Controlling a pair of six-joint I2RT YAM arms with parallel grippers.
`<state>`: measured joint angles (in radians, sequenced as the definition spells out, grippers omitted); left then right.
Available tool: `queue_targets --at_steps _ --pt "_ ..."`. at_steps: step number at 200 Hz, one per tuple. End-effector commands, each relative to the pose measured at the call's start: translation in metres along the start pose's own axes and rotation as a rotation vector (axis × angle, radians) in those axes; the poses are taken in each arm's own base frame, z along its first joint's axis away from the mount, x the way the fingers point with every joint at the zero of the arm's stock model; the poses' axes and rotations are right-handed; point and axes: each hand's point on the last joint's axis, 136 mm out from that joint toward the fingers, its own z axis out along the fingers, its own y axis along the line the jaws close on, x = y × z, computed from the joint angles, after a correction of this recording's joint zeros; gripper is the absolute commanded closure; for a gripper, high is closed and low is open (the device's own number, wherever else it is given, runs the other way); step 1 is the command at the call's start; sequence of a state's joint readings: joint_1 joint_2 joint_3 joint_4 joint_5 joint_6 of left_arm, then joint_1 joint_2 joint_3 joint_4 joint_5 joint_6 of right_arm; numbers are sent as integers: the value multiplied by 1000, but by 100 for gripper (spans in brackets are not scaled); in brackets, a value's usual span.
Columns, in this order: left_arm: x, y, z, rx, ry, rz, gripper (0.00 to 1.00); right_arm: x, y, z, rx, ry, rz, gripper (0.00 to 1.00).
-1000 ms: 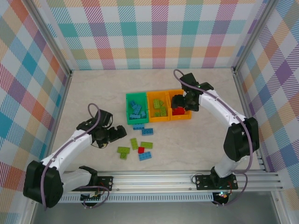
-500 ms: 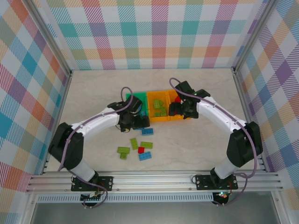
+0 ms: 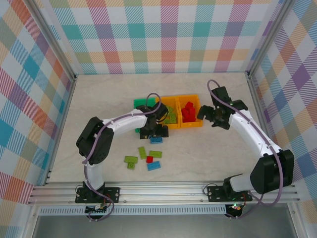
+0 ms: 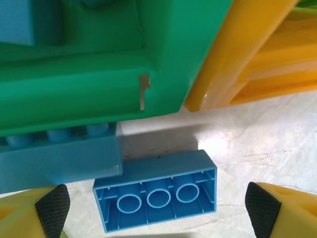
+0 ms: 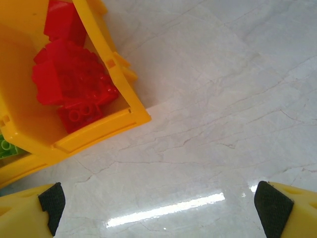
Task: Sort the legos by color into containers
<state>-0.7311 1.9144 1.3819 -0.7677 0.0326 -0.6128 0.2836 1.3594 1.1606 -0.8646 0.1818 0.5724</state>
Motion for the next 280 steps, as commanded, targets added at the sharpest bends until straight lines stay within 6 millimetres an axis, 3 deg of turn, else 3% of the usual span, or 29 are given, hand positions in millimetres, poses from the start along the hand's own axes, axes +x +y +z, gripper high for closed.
queue_targets --at_steps 1,45,104,166,201,233,255,280 --pt "5 2 2 -57 21 19 9 9 -10 -4 -1 16 27 0" --pt "14 4 13 -81 47 18 12 10 -22 -10 4 5 44 0" --pt "17 -7 23 -64 60 28 17 15 -25 -10 -4 11 80 0" --pt "22 -1 23 -79 52 40 44 13 -26 -17 -9 -7 95 0" --pt "14 -9 2 -37 6 34 47 17 -24 -15 -26 7 106 0" --pt "1 -17 -43 15 -86 28 45 21 -23 -16 -41 6 108 0" --pt "-13 -14 -75 31 -156 23 44 23 -18 -16 -78 9 102 2" --pt "-39 7 -99 26 -215 -13 43 28 -8 -15 -122 25 59 6"
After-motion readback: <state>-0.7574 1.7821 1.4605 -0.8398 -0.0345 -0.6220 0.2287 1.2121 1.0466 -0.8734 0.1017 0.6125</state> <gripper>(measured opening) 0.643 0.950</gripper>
